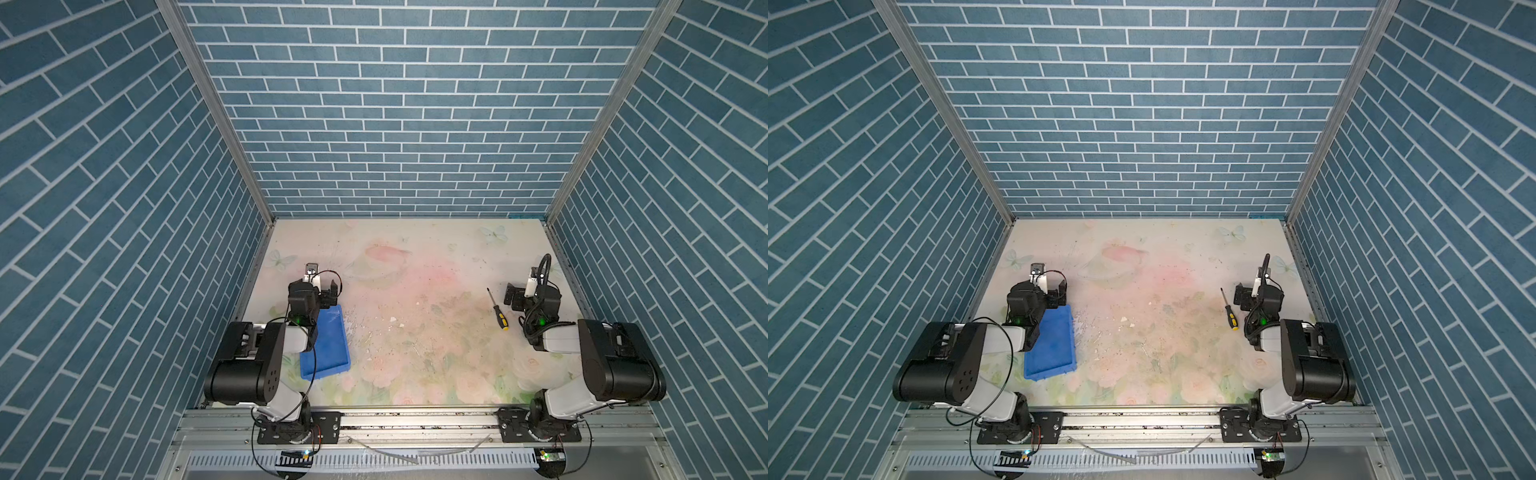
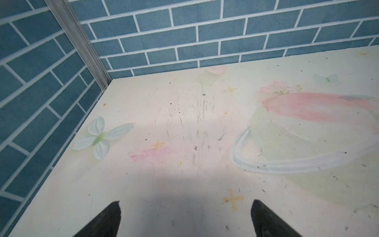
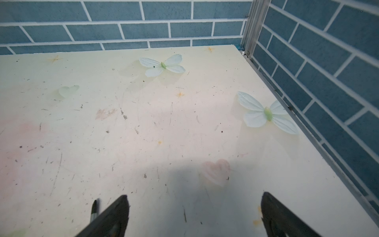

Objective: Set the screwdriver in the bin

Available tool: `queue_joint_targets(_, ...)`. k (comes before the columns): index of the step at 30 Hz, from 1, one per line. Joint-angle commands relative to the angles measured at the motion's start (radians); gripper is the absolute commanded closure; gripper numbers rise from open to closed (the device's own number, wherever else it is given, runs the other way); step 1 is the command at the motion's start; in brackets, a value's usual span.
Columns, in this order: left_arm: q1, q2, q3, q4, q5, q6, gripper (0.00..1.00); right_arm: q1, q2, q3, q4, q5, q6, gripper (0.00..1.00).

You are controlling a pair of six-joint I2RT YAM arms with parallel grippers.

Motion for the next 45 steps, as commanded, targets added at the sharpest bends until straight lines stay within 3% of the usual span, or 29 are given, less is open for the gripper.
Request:
queue_joint_targets(1,0.006,0.0,0.007,0.007,0.008,0.003,0.0,-0.003,0.006,0.032,0.011,0.009,-0.003,0.01)
queue_joint_targets(27,0.006,-0.001,0.006,0.01,0.004,0.0,0.0,-0.004,-0.036,0.019,0.001,0.022,0.005,0.01)
queue_joint_targets(34,0.006,-0.064,-0.004,-0.018,0.01,0.004,0.0,-0.003,-0.174,0.023,-0.118,0.021,0.0,0.01)
queue_joint_targets(45,-0.056,-0.287,0.045,-0.266,0.058,0.069,0.0,-0.001,-0.377,0.138,-0.441,-0.007,0.038,0.01)
